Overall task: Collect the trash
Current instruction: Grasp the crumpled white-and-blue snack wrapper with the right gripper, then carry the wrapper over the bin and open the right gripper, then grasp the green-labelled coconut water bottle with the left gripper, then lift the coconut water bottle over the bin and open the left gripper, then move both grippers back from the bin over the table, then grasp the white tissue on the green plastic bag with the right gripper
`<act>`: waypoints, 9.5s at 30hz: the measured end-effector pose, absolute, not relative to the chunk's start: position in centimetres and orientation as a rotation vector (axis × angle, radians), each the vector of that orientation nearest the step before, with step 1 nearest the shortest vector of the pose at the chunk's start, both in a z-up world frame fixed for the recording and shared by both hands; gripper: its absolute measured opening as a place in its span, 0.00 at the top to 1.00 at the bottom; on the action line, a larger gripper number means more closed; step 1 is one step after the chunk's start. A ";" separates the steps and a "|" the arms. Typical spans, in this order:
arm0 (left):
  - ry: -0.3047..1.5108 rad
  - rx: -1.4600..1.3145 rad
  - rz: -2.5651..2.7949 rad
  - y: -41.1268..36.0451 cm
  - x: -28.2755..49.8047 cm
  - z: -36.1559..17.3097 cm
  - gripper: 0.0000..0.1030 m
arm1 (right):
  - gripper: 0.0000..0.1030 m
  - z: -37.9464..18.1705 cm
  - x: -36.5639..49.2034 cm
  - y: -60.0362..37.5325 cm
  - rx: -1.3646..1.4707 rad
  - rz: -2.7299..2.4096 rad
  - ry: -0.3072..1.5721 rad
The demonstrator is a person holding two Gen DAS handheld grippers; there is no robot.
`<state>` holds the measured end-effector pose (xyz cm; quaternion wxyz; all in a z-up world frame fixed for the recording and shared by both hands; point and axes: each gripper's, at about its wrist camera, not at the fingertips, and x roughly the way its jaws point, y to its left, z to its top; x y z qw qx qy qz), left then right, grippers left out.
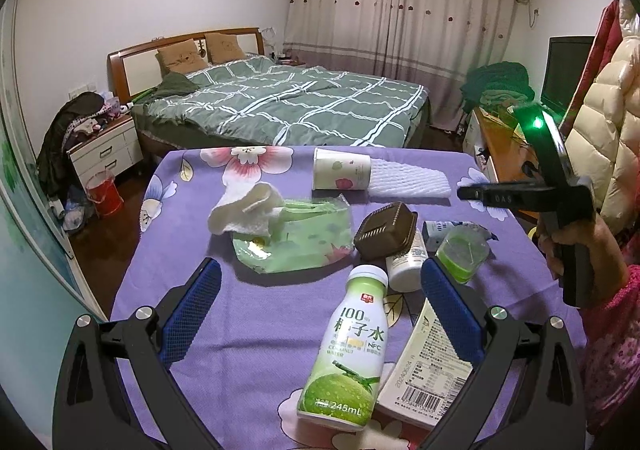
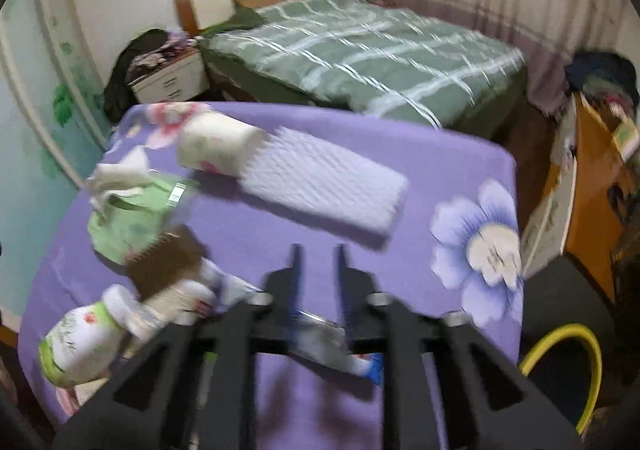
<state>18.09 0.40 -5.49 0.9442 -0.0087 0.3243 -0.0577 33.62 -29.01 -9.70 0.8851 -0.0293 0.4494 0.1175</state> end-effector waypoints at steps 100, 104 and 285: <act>0.839 0.059 -0.214 -1.5 14.4 -10.7 0.34 | 0.55 -11.5 17.2 -47.8 0.283 -0.239 0.797; 0.861 0.060 -0.216 -0.8 14.1 -11.8 0.36 | 0.55 -11.7 17.3 -47.5 0.286 -0.229 0.804; 0.573 -0.062 0.147 11.9 17.3 -4.2 0.06 | 0.43 -8.5 31.1 -5.9 -0.157 0.467 0.827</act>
